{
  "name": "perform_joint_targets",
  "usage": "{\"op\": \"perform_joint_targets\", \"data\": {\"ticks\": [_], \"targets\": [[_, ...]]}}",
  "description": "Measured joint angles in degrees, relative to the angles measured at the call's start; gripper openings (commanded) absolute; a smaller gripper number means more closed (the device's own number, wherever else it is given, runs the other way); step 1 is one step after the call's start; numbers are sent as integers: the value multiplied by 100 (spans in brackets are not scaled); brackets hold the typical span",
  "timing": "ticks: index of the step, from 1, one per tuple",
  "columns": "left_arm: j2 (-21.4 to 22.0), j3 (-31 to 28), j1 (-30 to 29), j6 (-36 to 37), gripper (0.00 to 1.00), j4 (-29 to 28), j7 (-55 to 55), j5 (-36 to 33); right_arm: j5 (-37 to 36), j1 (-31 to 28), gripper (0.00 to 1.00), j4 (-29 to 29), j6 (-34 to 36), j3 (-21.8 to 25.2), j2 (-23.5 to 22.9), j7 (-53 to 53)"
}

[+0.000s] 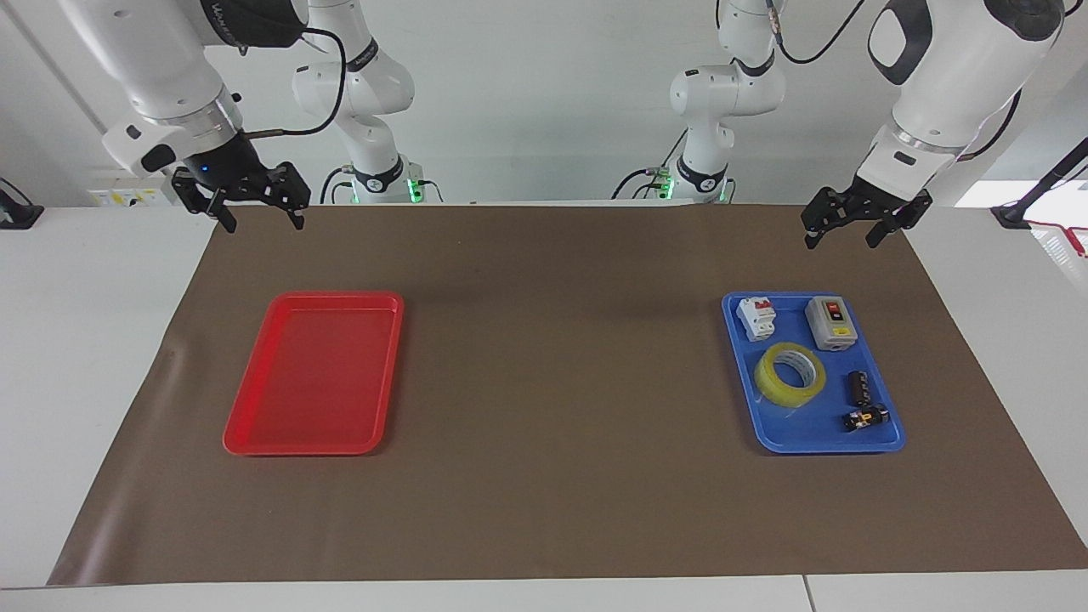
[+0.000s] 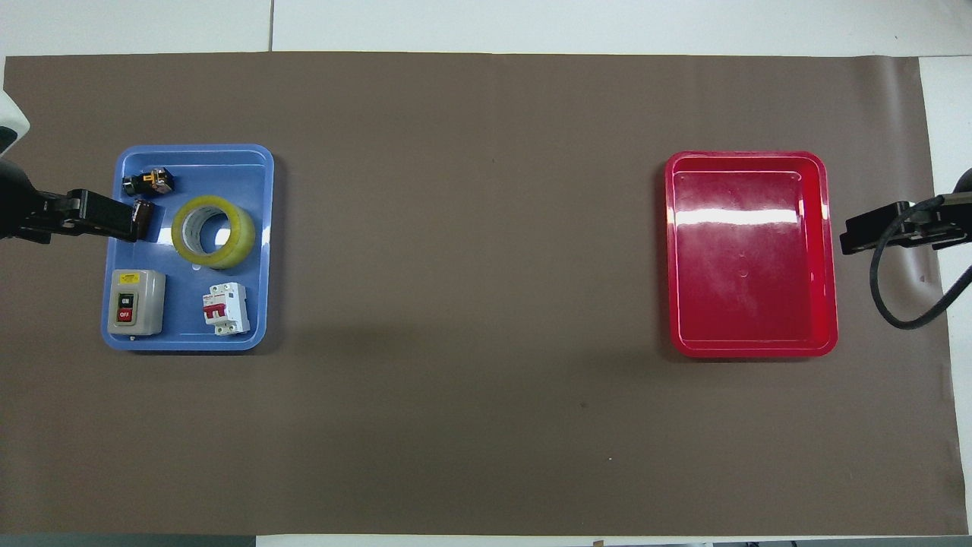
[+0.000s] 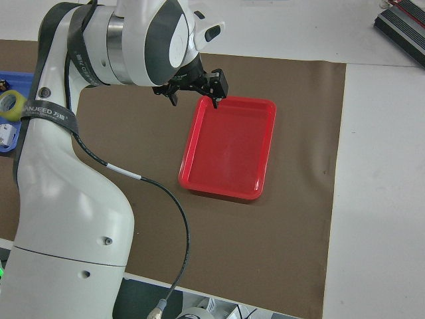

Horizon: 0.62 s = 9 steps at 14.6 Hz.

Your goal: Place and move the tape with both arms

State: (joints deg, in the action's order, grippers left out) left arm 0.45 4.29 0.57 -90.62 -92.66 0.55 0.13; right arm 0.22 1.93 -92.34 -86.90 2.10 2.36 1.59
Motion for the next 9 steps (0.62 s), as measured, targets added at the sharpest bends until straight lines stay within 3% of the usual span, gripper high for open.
{"op": "perform_joint_targets", "data": {"ticks": [9], "targets": [[-6, -1, -1, -96, 100, 1, 0, 0, 0, 0, 100, 0, 0, 0, 0, 0]]}}
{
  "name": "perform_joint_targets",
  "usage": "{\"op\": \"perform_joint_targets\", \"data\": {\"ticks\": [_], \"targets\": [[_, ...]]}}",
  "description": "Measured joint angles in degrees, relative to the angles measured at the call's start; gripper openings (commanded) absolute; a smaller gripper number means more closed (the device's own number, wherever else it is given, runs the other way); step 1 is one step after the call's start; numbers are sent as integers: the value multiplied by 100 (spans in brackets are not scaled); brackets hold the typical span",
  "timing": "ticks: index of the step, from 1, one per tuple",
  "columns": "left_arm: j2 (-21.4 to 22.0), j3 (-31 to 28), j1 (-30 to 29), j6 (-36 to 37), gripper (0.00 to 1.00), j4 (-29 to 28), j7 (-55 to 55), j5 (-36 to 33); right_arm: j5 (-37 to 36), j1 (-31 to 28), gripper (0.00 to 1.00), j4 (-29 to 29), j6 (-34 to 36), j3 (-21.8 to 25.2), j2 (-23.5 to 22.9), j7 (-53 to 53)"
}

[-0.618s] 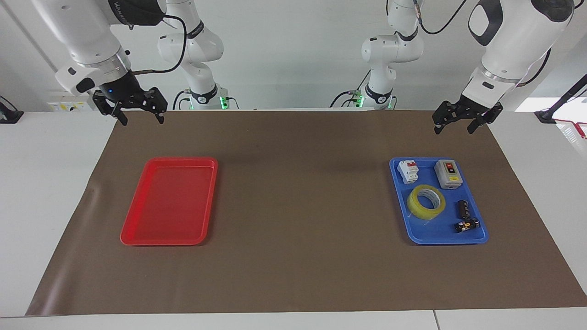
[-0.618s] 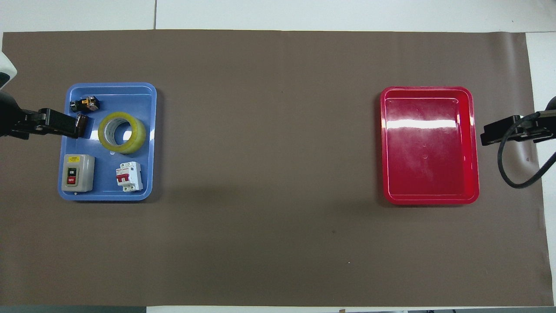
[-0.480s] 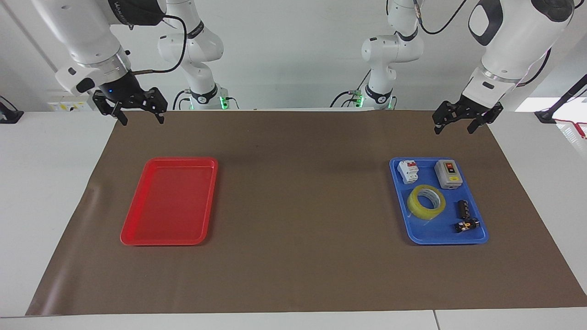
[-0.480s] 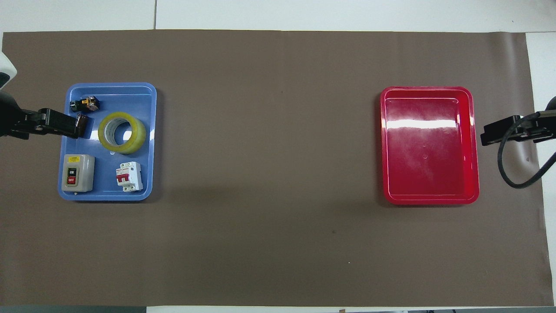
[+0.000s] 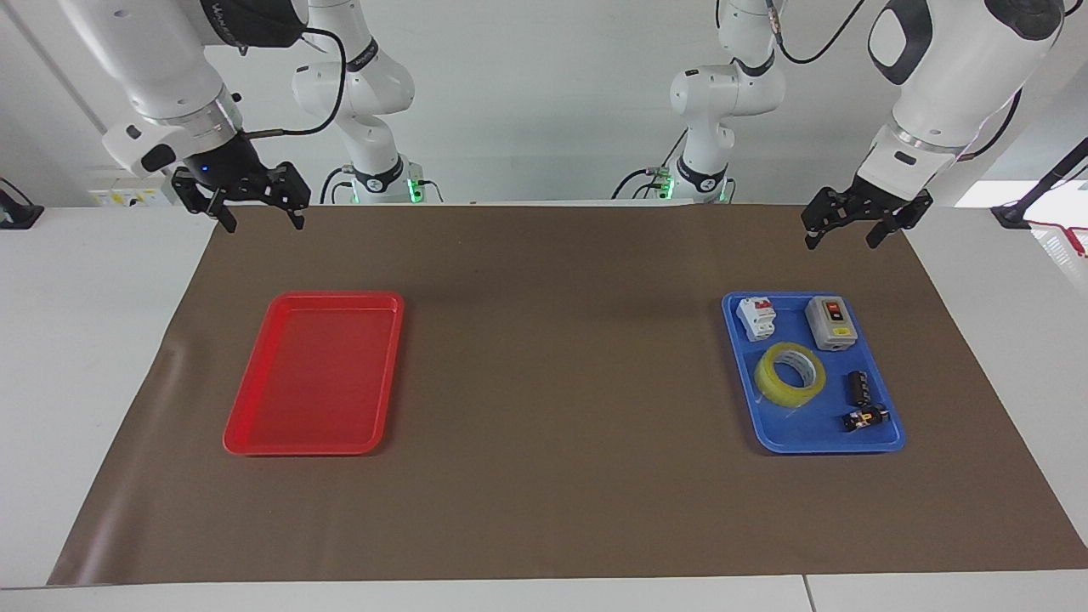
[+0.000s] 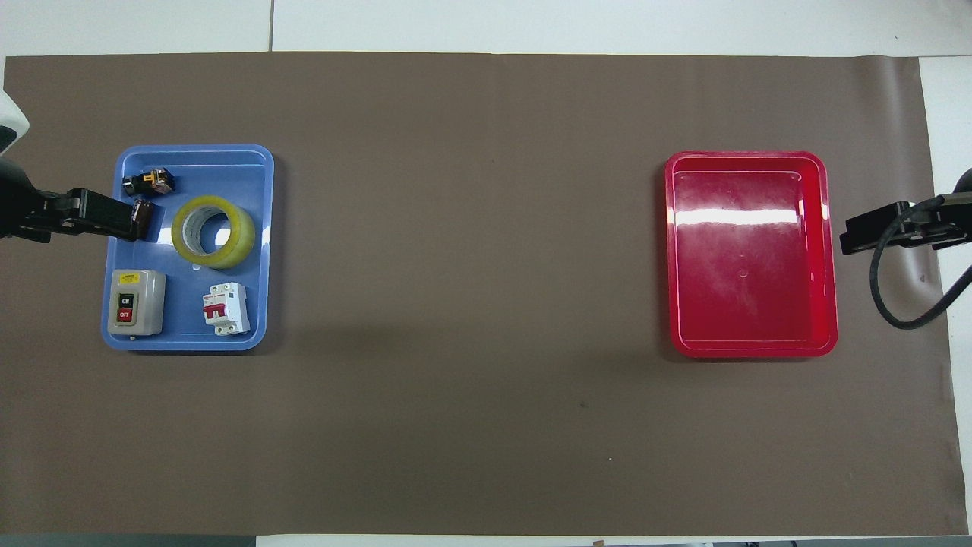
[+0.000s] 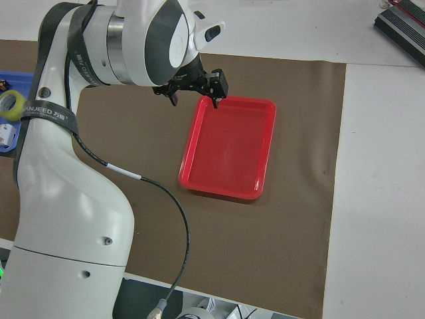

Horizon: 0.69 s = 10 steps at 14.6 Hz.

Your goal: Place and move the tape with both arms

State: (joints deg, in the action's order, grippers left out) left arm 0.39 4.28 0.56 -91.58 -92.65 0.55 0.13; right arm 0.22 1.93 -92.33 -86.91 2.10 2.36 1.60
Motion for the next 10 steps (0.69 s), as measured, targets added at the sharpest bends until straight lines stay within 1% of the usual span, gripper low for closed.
{"op": "perform_joint_targets", "data": {"ticks": [3, 6, 10], "targets": [[-68, -37, -112, -377, 100, -69, 0, 0, 0, 0, 100, 0, 0, 0, 0, 0], [-250, -66, -277, -1096, 100, -459, -10, 0, 0, 0, 100, 0, 0, 0, 0, 0], [-927, -75, -446, -1959, 100, -760, -13, 0, 0, 0, 100, 0, 0, 0, 0, 0]]}}
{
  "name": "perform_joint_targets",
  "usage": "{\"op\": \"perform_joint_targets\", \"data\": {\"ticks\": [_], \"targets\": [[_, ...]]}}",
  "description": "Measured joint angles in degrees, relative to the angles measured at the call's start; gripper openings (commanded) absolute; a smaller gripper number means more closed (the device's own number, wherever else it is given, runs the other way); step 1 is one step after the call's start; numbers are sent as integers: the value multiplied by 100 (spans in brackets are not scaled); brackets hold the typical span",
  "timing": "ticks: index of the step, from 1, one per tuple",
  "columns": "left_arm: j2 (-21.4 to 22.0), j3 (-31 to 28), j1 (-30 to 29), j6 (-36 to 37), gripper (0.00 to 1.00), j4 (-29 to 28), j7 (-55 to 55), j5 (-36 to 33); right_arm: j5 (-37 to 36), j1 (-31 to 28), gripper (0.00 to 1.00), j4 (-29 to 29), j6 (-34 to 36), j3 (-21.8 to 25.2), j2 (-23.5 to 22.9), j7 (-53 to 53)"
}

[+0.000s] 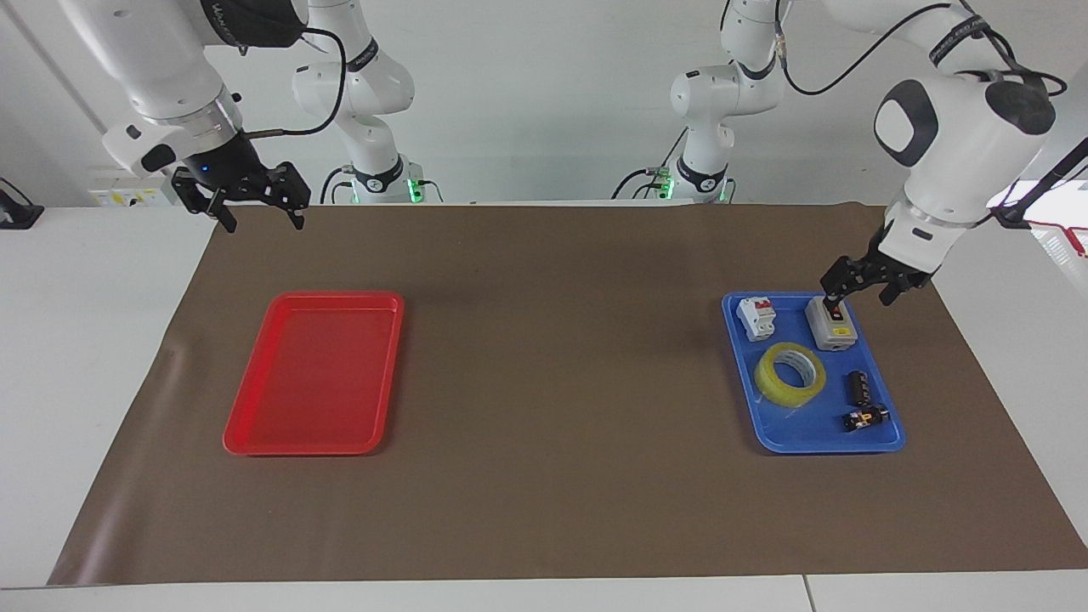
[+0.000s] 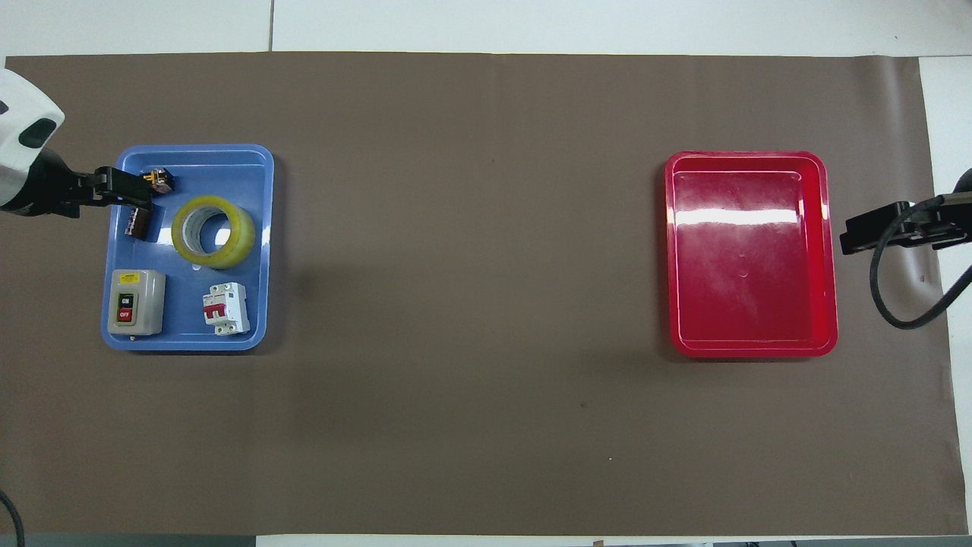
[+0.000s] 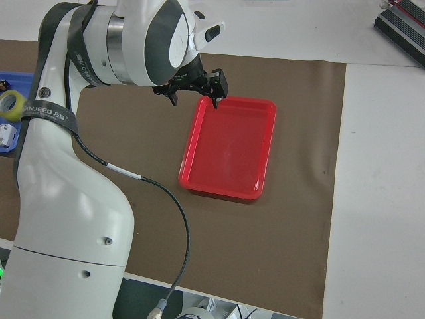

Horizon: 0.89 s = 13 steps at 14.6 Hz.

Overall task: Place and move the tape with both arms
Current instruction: 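Lower the left gripper onto the yellow tape roll and grasp it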

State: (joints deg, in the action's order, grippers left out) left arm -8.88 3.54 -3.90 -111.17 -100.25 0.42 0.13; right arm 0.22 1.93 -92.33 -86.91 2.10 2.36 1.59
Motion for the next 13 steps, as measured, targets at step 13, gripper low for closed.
{"op": "perform_joint_targets", "data": {"ticks": [13], "targets": [[-547, -5, -247, -2095, 80, -1363, 1, 0, 0, 0, 100, 0, 0, 0, 0, 0]]}}
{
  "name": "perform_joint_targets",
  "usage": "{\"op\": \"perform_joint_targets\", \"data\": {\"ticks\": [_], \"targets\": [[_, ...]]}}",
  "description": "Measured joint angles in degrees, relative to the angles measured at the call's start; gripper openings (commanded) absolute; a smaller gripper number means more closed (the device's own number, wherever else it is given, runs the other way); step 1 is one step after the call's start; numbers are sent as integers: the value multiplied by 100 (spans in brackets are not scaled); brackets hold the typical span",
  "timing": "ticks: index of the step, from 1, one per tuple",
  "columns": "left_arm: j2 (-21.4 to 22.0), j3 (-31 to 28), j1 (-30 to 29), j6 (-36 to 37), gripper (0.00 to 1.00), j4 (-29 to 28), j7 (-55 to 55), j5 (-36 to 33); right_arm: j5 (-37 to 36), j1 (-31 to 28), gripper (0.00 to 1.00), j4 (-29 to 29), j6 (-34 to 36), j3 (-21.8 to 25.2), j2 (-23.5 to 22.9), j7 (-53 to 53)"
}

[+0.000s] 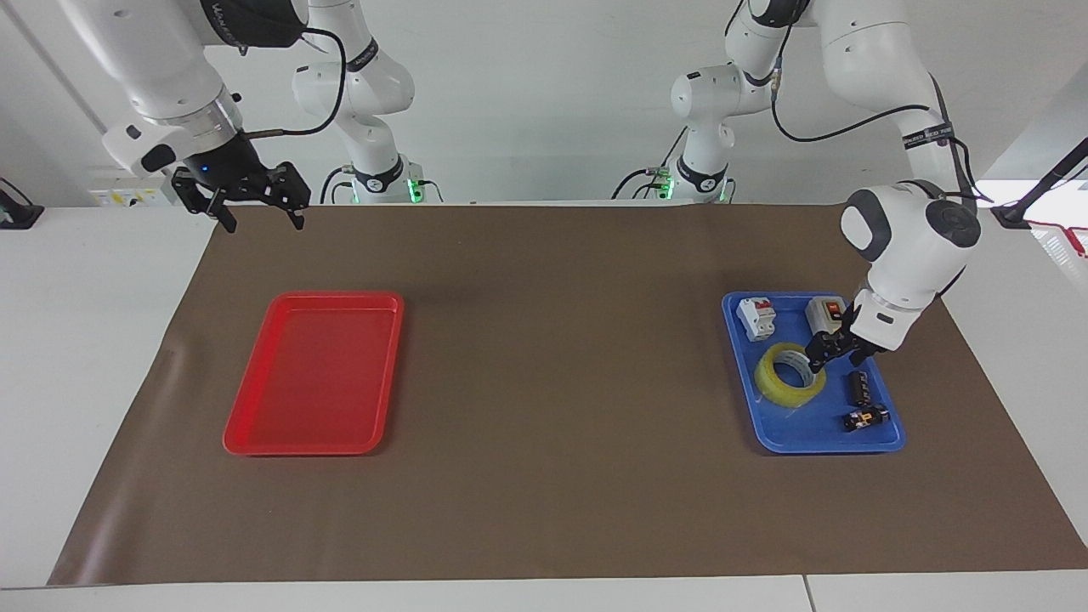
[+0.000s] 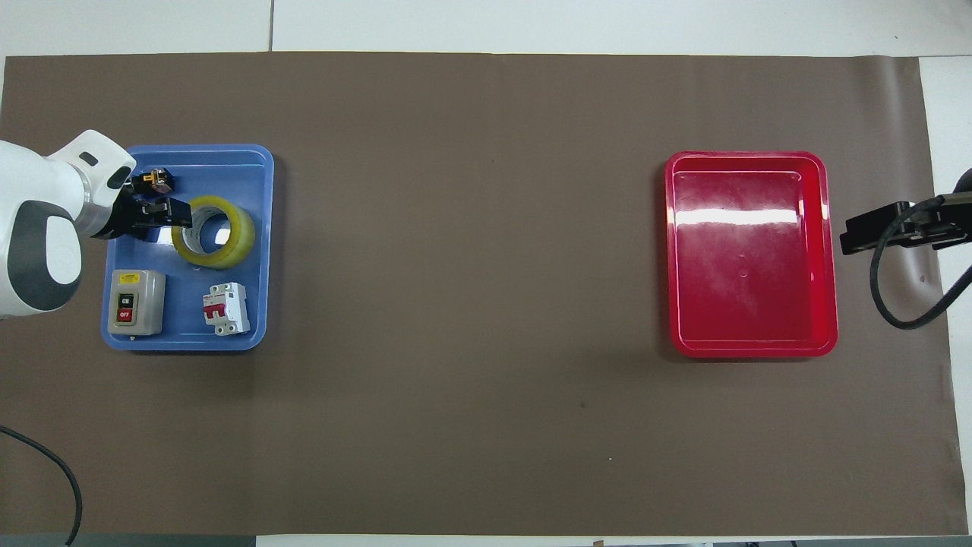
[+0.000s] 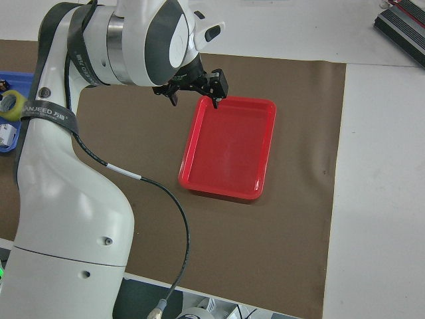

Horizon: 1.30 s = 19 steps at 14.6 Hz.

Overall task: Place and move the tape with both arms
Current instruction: 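Lower the left gripper onto the yellow tape roll and grasp it, then lift the tape with the left gripper and carry it toward the table center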

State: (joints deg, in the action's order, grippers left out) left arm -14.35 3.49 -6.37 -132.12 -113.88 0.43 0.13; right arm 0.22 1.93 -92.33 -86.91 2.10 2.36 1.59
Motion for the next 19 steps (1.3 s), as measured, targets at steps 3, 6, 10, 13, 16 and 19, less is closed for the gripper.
{"op": "perform_joint_targets", "data": {"ticks": [3, 6, 10, 13, 16, 19], "targets": [[-49, 0, 0, -69, 43, -96, 2, 0, 0, 0, 100, 0, 0, 0, 0, 0], [-65, 6, 2, -70, 0, -106, 20, 0, 0, 0, 100, 0, 0, 0, 0, 0], [-67, 35, 25, 149, 0, -16, 24, 0, 0, 0, 100, 0, 0, 0, 0, 0], [-84, 53, 299, 1481, 0, 973, 317, 2, 0, 0, 100, 0, 0, 0, 0, 0], [-130, 79, 967, 2993, 0, 2267, 1224, 5, 0, 0, 100, 0, 0, 0, 0, 0], [-292, 109, 2016, 3289, 0, 2733, 2714, 12, 0, 0, 100, 0, 0, 0, 0, 0]]}}
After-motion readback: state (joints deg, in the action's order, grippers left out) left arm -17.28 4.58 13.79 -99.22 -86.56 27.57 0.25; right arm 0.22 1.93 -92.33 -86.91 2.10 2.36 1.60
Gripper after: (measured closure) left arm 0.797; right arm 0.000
